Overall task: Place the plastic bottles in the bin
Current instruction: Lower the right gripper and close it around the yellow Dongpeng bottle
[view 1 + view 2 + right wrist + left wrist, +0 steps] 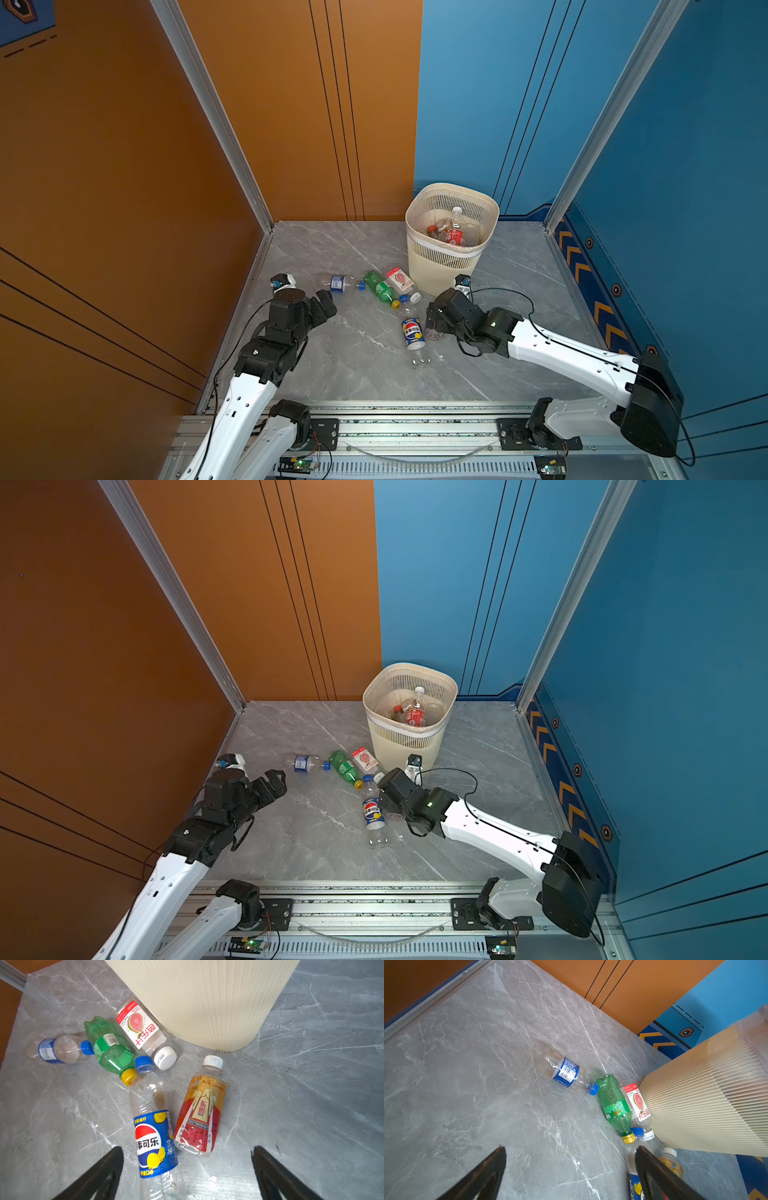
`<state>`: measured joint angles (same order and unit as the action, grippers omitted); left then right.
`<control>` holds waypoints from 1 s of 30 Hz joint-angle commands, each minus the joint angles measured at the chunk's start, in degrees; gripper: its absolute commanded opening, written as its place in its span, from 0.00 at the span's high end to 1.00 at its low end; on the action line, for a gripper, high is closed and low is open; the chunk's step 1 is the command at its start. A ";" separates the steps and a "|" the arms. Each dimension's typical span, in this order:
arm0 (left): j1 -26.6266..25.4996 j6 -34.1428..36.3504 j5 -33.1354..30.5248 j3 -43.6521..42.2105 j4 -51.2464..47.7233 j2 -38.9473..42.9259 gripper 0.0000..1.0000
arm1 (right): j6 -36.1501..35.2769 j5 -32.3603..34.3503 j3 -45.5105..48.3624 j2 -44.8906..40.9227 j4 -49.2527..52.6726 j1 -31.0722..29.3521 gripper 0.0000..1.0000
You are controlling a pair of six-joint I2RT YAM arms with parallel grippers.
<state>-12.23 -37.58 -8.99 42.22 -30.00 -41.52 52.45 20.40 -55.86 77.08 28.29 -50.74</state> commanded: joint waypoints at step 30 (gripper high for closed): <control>5.37 -0.53 5.81 -3.15 -2.79 1.09 0.02 | 4.64 -0.11 3.52 15.14 -8.90 2.50 0.46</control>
<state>-7.42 -37.60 -4.23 40.12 -32.03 -40.51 56.64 18.72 -53.87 95.29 17.93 -47.68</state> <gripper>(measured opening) 0.976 0.556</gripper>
